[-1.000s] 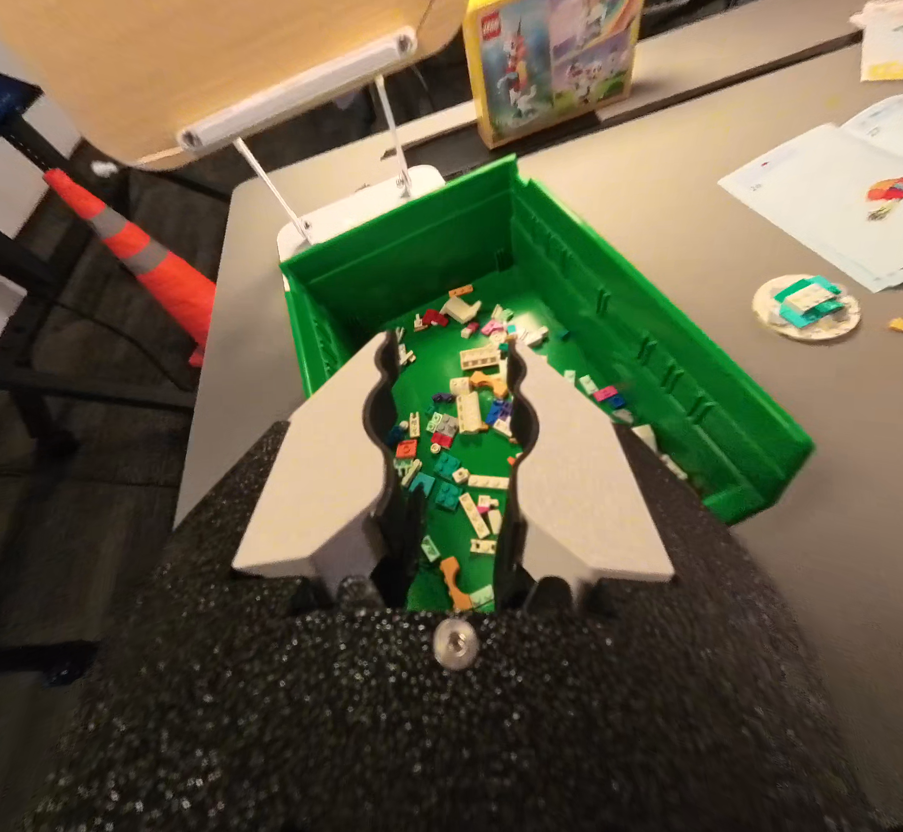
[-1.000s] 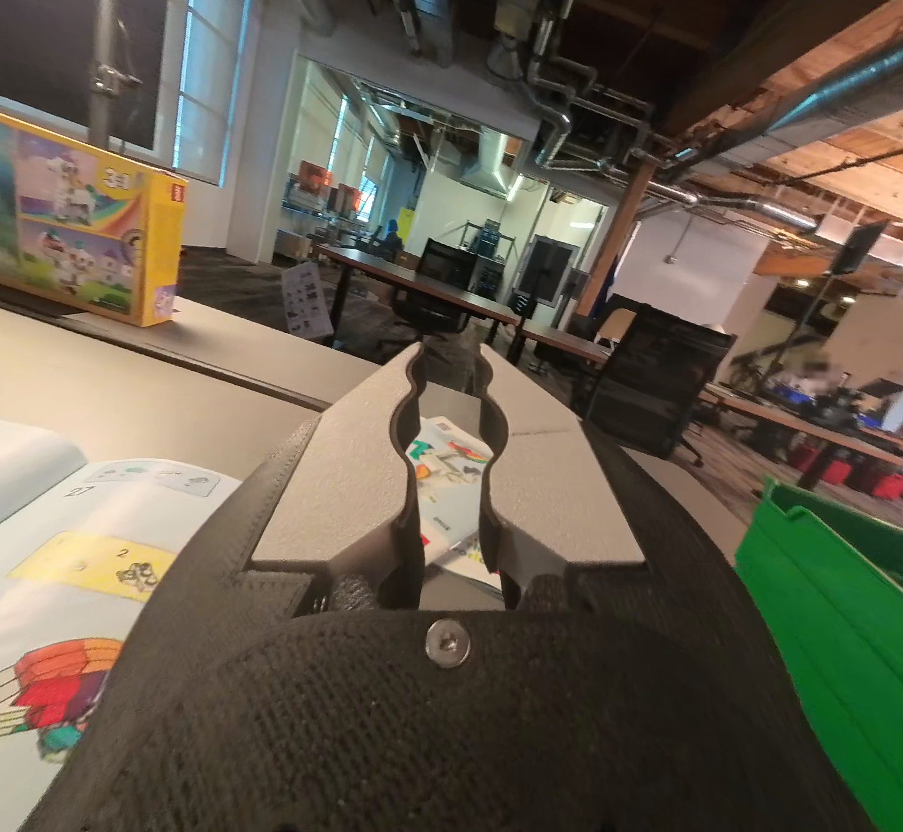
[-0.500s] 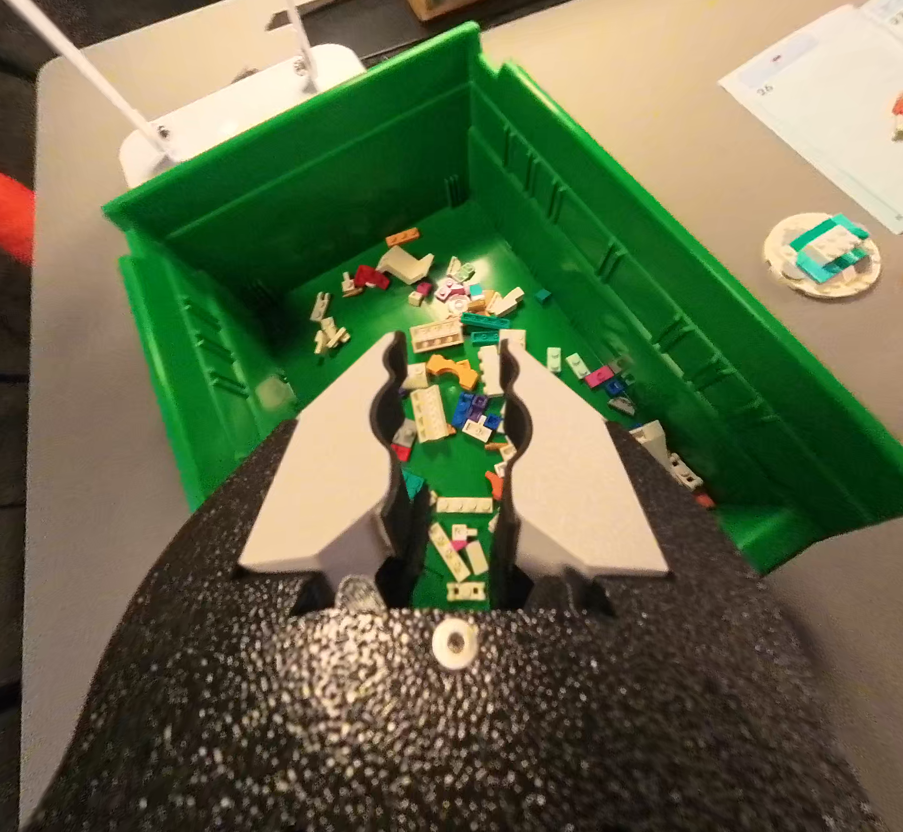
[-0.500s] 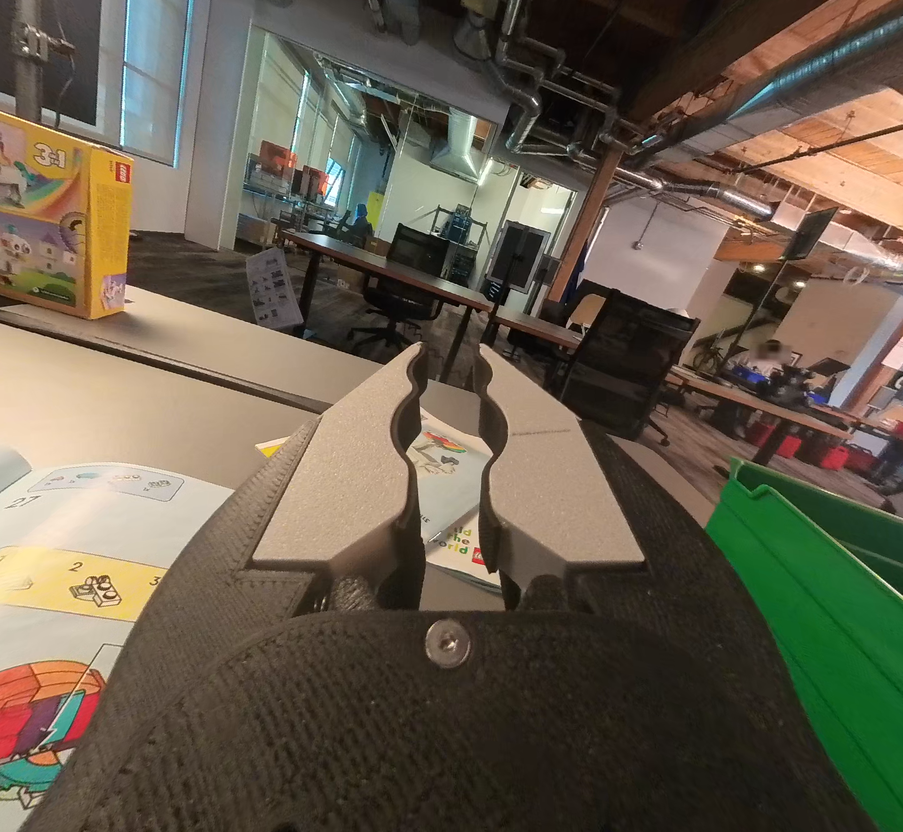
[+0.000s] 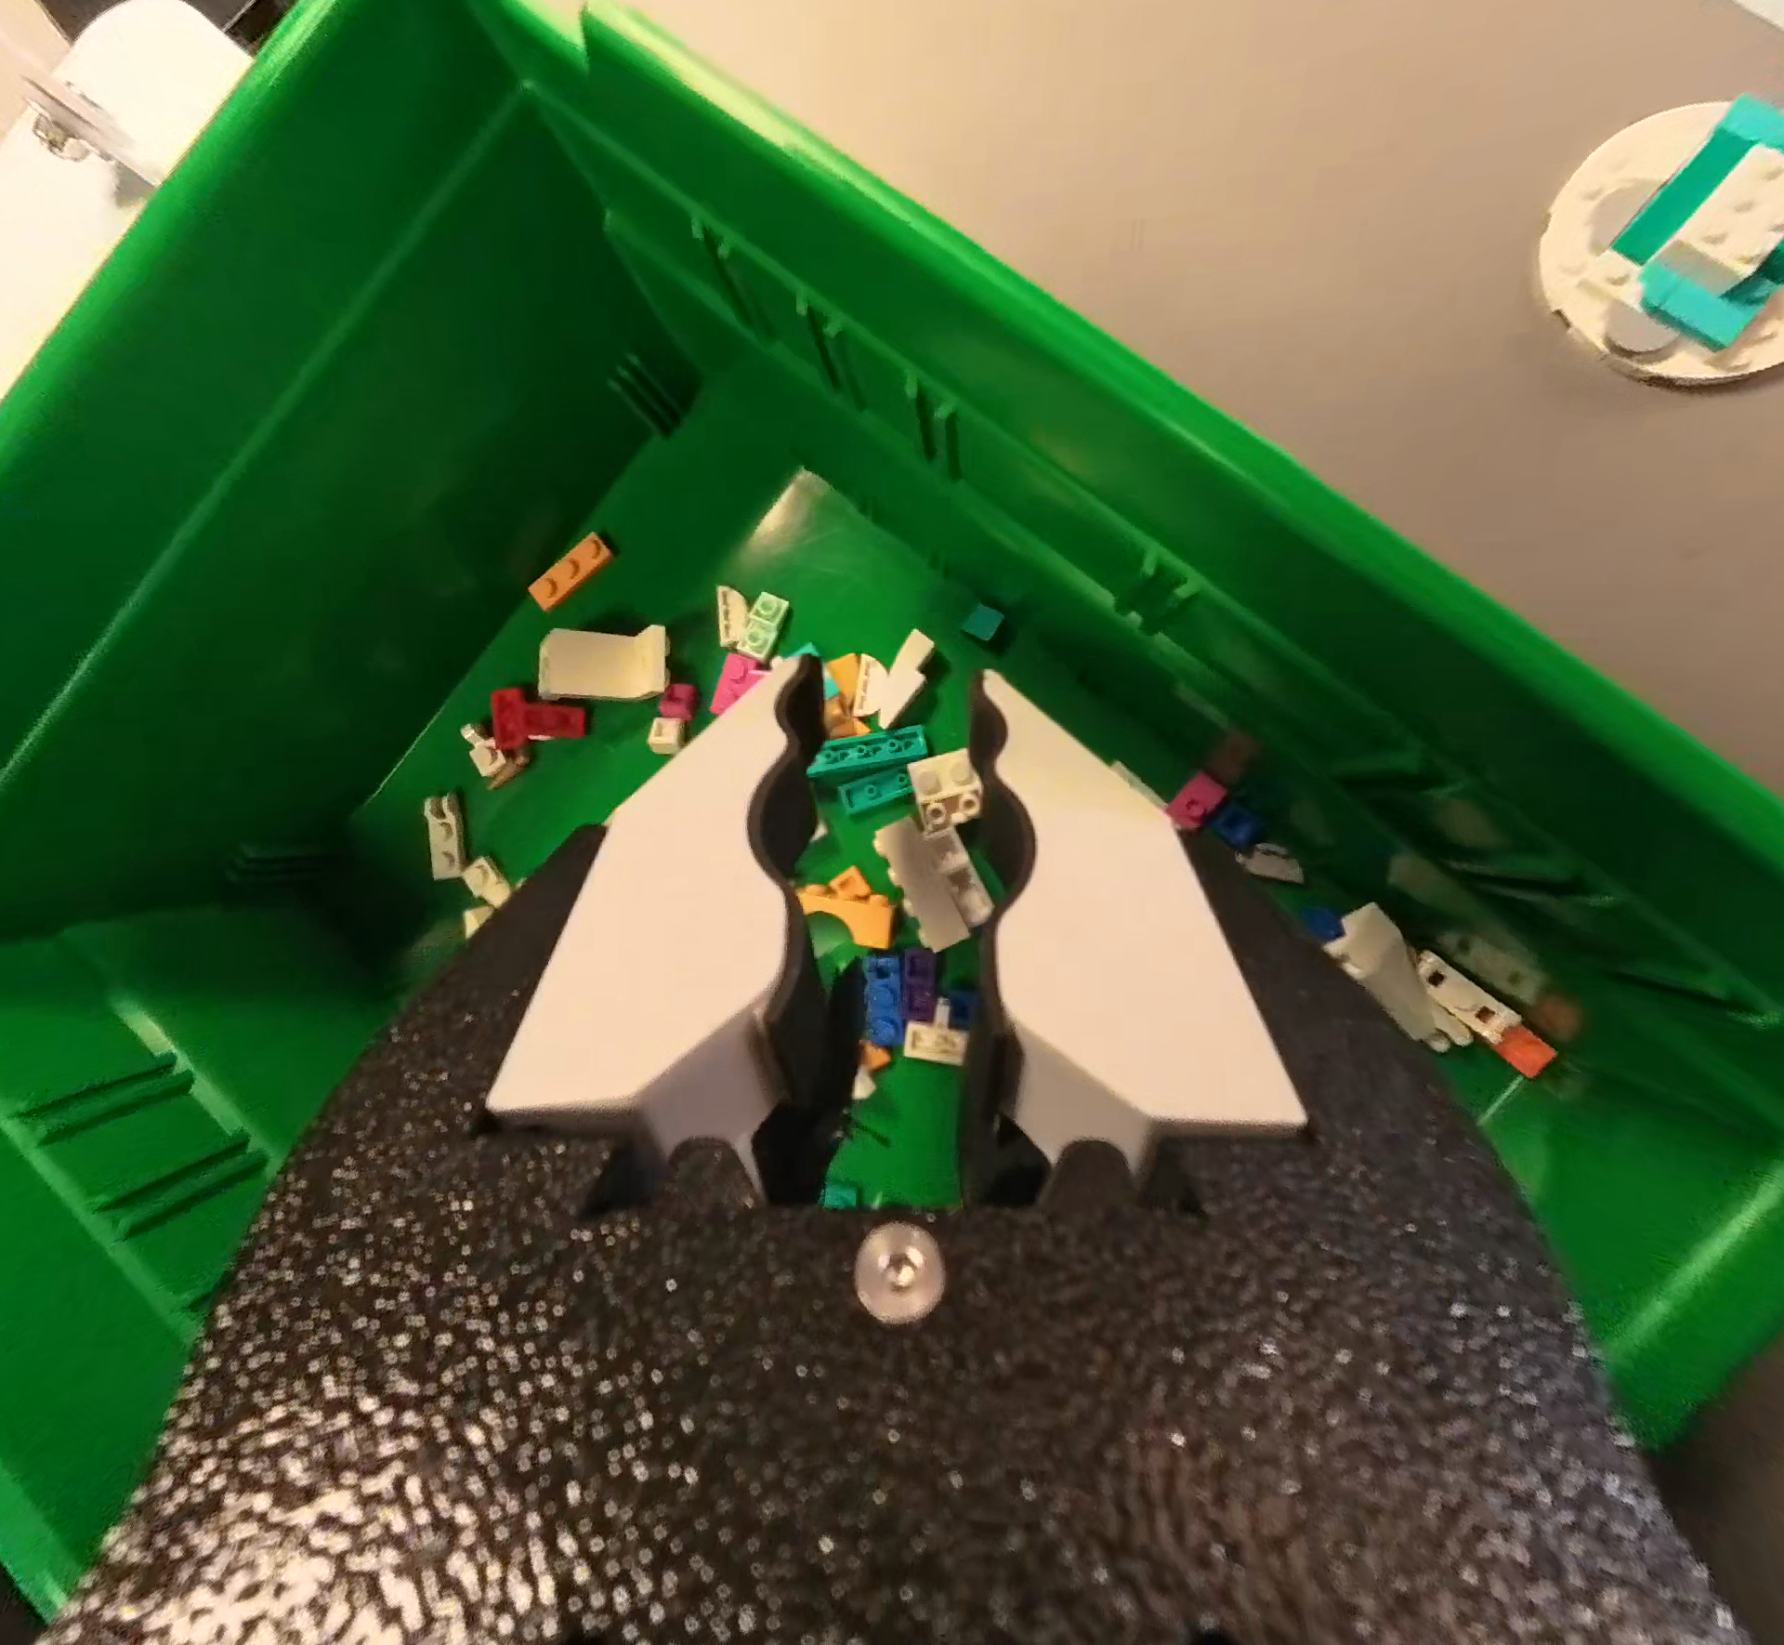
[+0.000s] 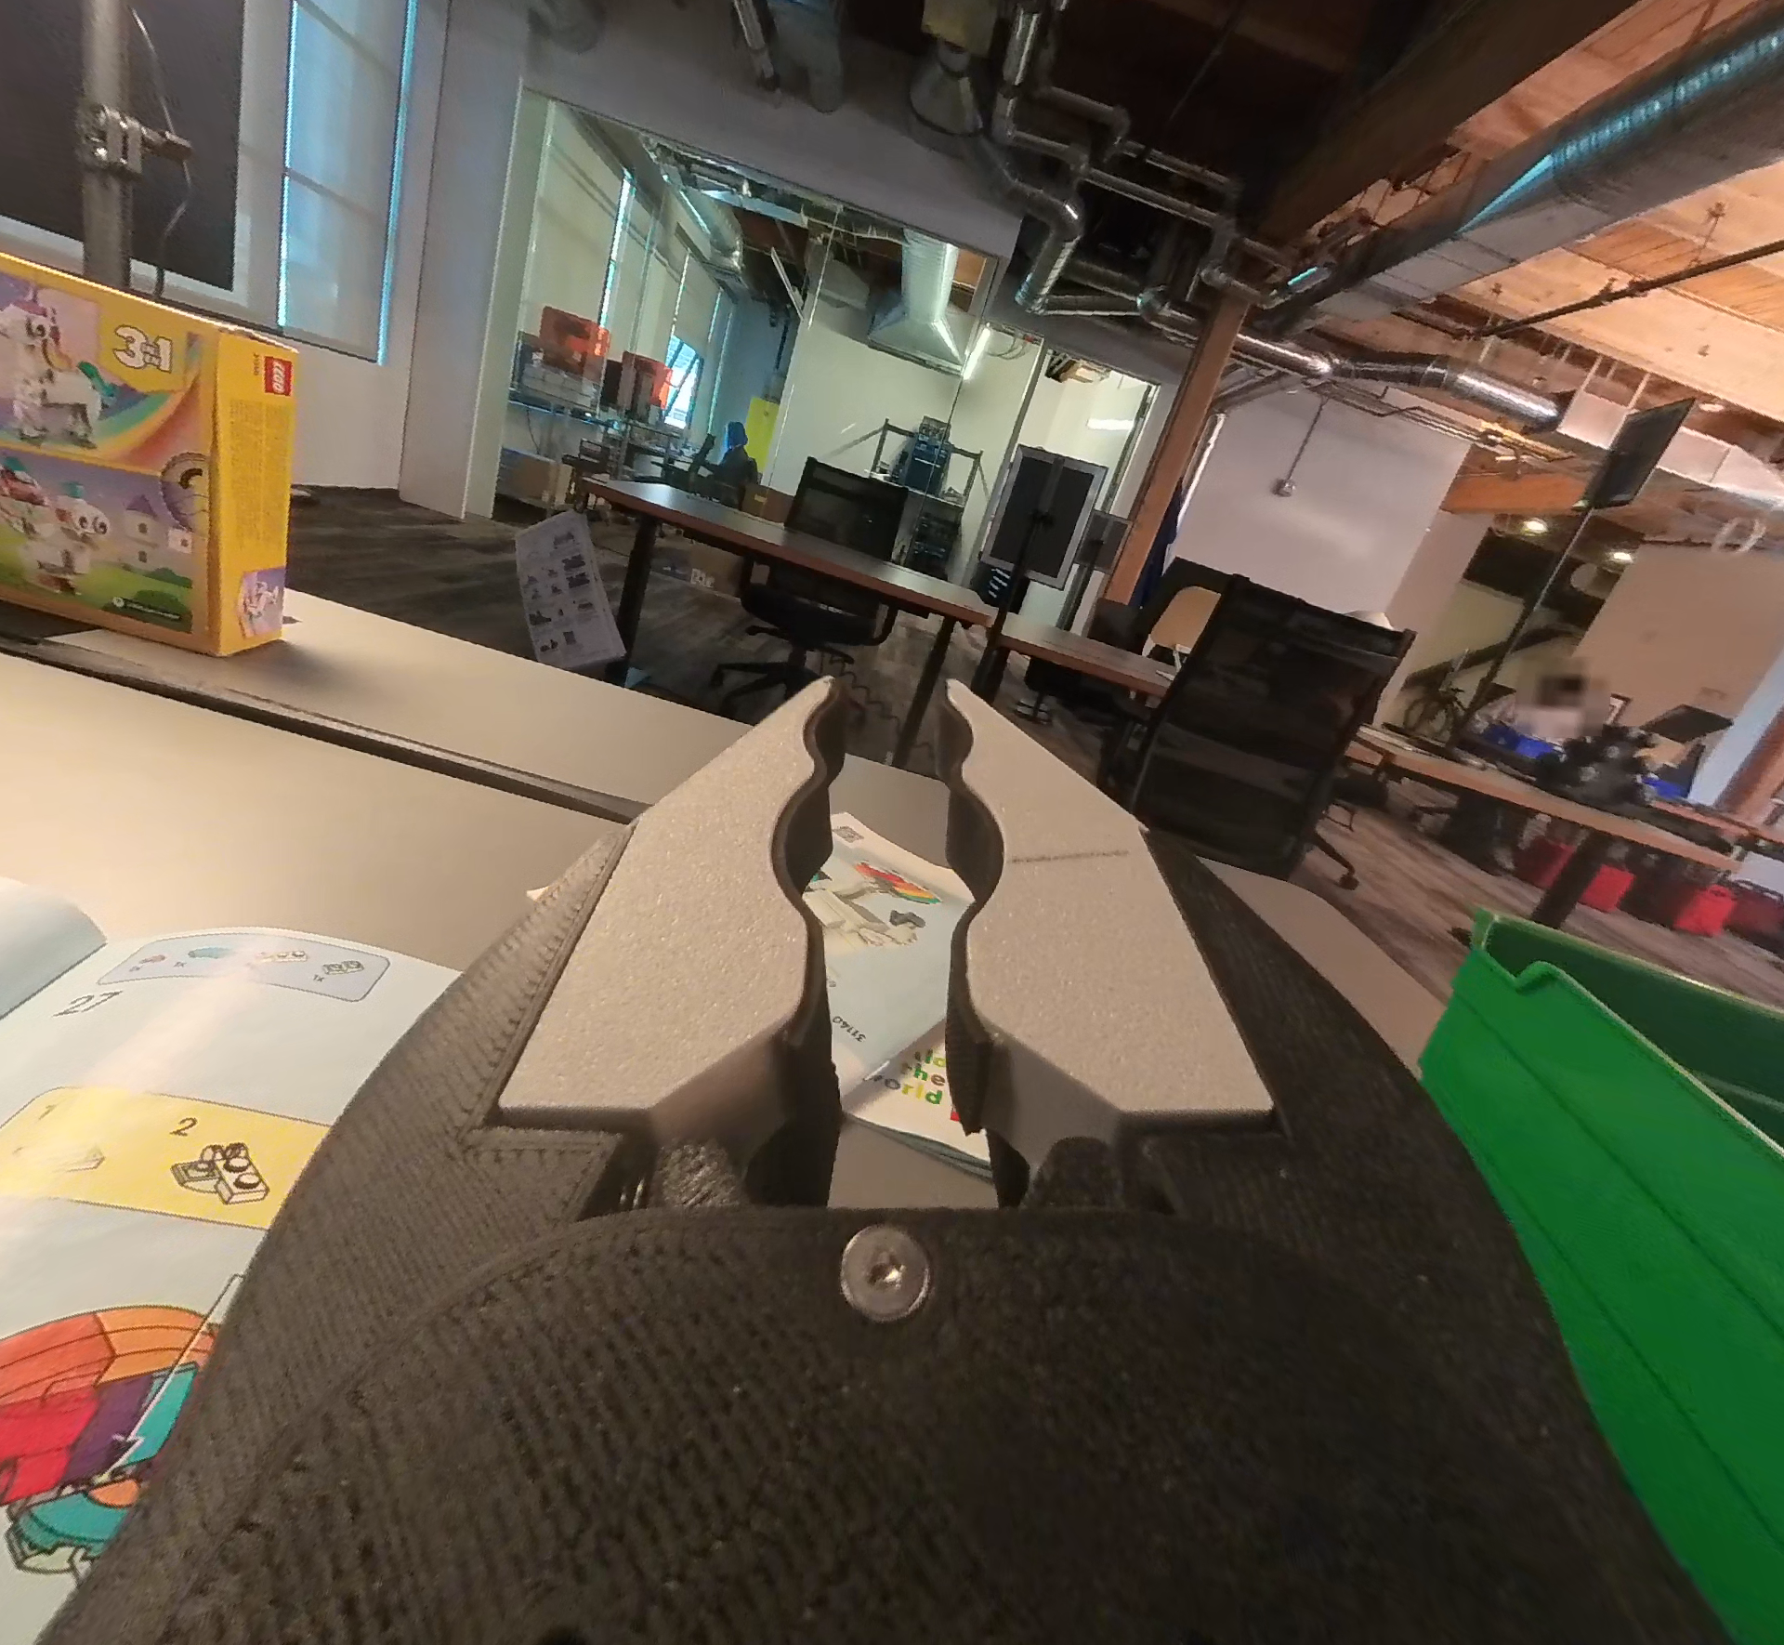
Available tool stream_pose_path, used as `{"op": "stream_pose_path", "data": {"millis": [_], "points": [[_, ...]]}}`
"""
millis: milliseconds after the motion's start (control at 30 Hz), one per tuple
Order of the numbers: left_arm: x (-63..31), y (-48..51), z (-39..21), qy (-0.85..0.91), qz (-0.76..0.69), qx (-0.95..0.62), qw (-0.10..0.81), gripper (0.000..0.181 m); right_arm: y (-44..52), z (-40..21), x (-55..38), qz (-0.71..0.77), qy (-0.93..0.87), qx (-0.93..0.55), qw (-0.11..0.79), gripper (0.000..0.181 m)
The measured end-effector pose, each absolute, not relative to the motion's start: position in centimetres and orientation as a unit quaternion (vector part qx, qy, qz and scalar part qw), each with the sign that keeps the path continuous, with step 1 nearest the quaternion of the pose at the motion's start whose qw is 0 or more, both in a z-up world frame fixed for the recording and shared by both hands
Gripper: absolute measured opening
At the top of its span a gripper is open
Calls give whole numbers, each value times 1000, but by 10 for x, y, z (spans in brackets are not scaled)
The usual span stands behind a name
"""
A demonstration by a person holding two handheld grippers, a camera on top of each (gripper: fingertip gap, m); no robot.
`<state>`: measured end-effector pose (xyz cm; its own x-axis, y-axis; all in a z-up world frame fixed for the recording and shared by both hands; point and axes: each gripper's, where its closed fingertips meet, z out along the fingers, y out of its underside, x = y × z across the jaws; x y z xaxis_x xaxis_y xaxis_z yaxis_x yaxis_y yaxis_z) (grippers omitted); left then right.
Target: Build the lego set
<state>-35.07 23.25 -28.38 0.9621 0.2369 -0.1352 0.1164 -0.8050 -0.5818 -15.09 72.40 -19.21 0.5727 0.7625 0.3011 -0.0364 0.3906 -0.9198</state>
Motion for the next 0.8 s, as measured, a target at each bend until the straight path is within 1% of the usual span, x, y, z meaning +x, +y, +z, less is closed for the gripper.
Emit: {"op": "stream_pose_path", "data": {"millis": [300,400,567,700,800], "points": [[-351,216,-298,-96,104,-952,272,29,724,-193,-151,277,-375,-485,740,16],[-346,211,-296,-109,80,-950,280,23,725,-193,-151,275,-374,-486,740,16],[-347,204,-292,-124,78,-945,292,20,725,-193,-151,273,-374,-487,740,16],[-344,200,-290,-126,76,-944,294,22,726,-194,-151,271,-373,-489,740,16],[-332,197,-295,-123,53,-951,279,25,726,-194,-151,271,-374,-489,740,16]]}}
